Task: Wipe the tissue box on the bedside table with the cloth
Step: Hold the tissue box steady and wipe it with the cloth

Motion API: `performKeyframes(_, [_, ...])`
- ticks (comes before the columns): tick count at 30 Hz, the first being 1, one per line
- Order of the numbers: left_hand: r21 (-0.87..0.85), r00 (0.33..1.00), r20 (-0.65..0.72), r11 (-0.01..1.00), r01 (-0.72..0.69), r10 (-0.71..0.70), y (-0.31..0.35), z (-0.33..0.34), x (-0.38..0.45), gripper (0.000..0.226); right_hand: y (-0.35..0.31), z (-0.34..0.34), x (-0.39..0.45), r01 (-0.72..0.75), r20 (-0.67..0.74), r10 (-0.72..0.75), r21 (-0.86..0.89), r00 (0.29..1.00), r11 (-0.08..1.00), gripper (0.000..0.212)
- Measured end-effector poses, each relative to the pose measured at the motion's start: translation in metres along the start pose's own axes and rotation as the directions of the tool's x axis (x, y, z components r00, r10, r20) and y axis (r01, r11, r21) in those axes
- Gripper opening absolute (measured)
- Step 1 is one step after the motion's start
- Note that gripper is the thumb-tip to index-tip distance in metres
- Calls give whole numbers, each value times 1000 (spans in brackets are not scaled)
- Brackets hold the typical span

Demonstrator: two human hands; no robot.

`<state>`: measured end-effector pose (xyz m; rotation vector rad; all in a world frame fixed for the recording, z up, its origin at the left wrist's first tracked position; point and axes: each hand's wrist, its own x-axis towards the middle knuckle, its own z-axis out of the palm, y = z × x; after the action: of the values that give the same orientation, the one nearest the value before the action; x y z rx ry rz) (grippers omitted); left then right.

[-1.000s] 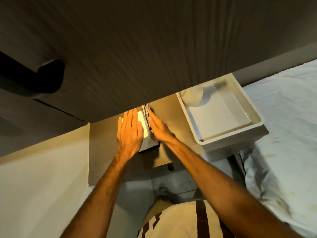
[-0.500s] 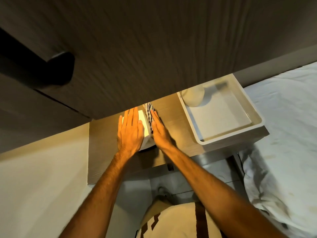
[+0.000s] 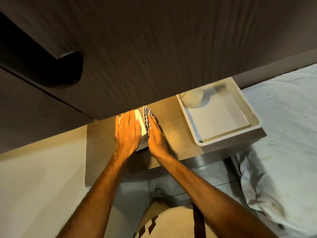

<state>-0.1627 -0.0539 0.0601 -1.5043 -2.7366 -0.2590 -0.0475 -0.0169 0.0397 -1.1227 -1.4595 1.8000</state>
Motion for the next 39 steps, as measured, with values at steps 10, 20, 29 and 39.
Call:
performKeyframes(10, [10,996,-39,997,-76,76,3,-6,-5,47,48,-14,-21,-64,103,75,-113,992,992,49])
performKeyframes(20, [-13,993,-43,994,-113,112,-1,-3,-4,49,7,-15,26,-34,74,35,-18,997,999,47])
performKeyframes(29, [-73,995,70,995,-62,67,-11,-1,-3,58,14,9,-36,-15,24,15,23,1000,1000,49])
performKeyframes(39, [25,991,-20,991,-132,132,-1,-5,-3,56,-12,8,24,-30,36,27,100,999,995,44])
